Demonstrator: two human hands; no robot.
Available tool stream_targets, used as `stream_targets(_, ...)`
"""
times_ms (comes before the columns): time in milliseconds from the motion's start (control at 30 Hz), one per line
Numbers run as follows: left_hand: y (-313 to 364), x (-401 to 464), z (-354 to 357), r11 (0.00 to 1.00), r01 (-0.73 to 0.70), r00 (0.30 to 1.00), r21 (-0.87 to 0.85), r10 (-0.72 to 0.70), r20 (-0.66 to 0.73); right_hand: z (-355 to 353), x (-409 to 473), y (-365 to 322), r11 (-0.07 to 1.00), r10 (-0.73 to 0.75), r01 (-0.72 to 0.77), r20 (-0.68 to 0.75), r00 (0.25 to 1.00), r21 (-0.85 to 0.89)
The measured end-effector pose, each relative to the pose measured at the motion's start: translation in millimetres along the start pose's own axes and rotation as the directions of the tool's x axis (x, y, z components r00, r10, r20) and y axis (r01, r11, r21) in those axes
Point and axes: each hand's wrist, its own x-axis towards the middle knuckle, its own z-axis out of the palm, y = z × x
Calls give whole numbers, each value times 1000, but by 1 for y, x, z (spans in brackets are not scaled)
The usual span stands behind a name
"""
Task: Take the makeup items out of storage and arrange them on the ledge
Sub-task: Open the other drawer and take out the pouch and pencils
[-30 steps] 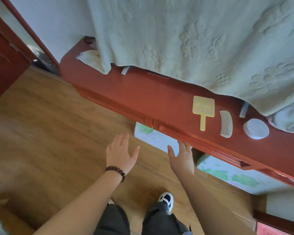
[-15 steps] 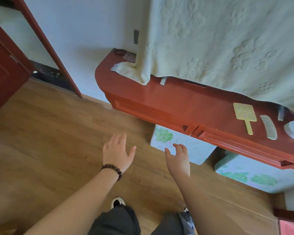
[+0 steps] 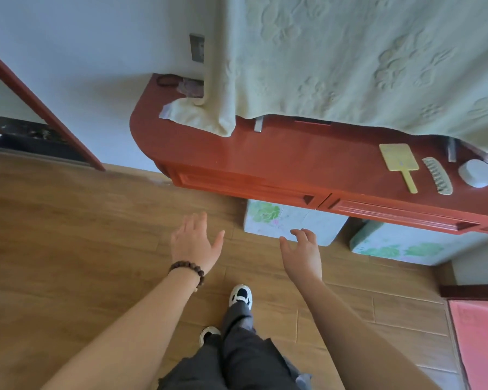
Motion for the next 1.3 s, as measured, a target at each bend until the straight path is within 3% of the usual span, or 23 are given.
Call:
stream_targets(133, -1, 35, 4, 999, 43, 998, -23, -42, 51, 12, 33, -7, 999, 23, -23, 16, 1000, 30)
stream_targets(200, 1, 56, 5, 977, 122, 989, -177, -104, 108, 19, 52, -13, 996, 58, -61, 46, 997, 66)
stream_targets(267, 5, 79, 4, 885, 279, 951, -374, -200, 237, 24, 73, -16, 989, 93, -101, 69, 993, 109)
stream_targets(367, 7, 114, 16, 717, 481, 868, -505, -308, 389, 33, 106, -15, 942, 232, -257, 134, 963, 216)
stream_targets(400, 8, 125, 21, 609, 568, 819, -554, -354, 452, 36, 117, -13, 876, 327, -366, 171, 929, 313)
stream_targets(467, 11, 144, 31, 258, 724, 684, -639, -380, 622, 42, 138, -8, 573, 488, -584, 334, 807, 575)
stream_targets(500, 13, 152, 34, 90, 768, 619, -634, -356, 700, 46, 147, -5, 398, 505, -631, 415, 757, 666)
stream_targets(567, 14, 164, 41, -178, 783, 536, -596, -295, 791, 51, 161, 1, 165, 495, -644, 502, 709, 747)
stream_targets(667, 11, 177, 55, -485, 666, 531, -566, -225, 817, 61, 174, 4, -28, 459, -628, 567, 683, 778)
stream_targets(733, 9, 185, 63, -606, 582, 563, -542, -181, 807, 66, 182, 4, -121, 429, -608, 594, 681, 785)
stream_targets(833, 7, 194, 67, -692, 508, 610, -513, -132, 781, 71, 188, 2, -260, 362, -558, 616, 700, 788)
stream_targets(967, 8, 200, 69, -729, 490, 598, -478, -118, 793, 76, 190, -3, -367, 283, -503, 609, 741, 782)
stream_targets(1300, 1, 169, 72, -737, 483, 579, -472, -136, 804, 89, 164, -3, -389, 354, -431, 563, 747, 815)
